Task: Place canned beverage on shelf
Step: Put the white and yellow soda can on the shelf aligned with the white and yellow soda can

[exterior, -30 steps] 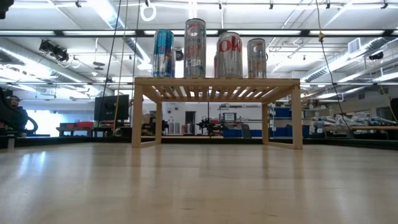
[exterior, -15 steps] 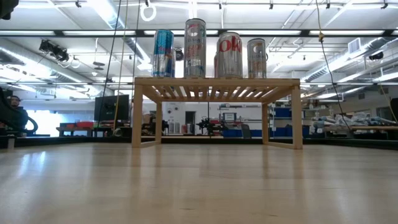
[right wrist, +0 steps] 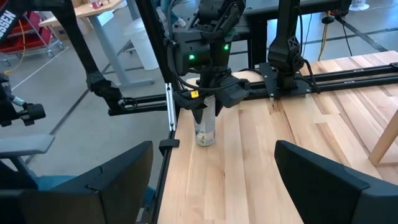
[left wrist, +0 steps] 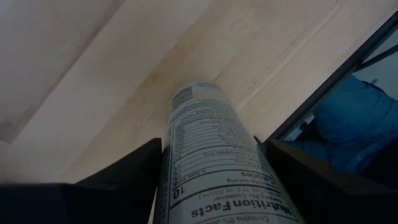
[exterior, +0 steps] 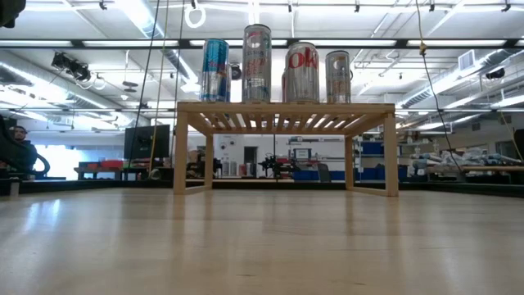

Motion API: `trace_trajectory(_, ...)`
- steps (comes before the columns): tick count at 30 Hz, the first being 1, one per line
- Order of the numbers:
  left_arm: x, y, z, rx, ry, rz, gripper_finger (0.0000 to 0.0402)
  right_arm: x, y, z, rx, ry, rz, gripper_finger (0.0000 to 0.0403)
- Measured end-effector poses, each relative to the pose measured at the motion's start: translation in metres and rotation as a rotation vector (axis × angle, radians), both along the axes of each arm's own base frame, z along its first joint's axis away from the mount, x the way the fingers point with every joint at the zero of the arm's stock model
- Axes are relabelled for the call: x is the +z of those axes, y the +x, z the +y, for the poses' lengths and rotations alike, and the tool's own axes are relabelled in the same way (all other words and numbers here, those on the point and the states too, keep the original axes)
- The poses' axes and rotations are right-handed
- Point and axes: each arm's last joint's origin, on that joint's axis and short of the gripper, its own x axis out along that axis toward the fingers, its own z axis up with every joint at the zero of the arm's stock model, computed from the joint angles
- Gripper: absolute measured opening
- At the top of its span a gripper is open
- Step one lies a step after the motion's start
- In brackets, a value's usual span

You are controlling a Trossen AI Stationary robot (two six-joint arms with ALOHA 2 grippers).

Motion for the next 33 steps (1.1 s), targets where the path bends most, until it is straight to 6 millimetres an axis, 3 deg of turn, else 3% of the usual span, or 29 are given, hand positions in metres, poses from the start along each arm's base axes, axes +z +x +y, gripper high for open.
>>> trace_trajectory(33, -0.001, 0.009, 0.011, 0.07, 0.03, -0.008, 0.0283, 0.0, 0.0, 0.0, 0.0, -0.001, 0.0, 0.0345)
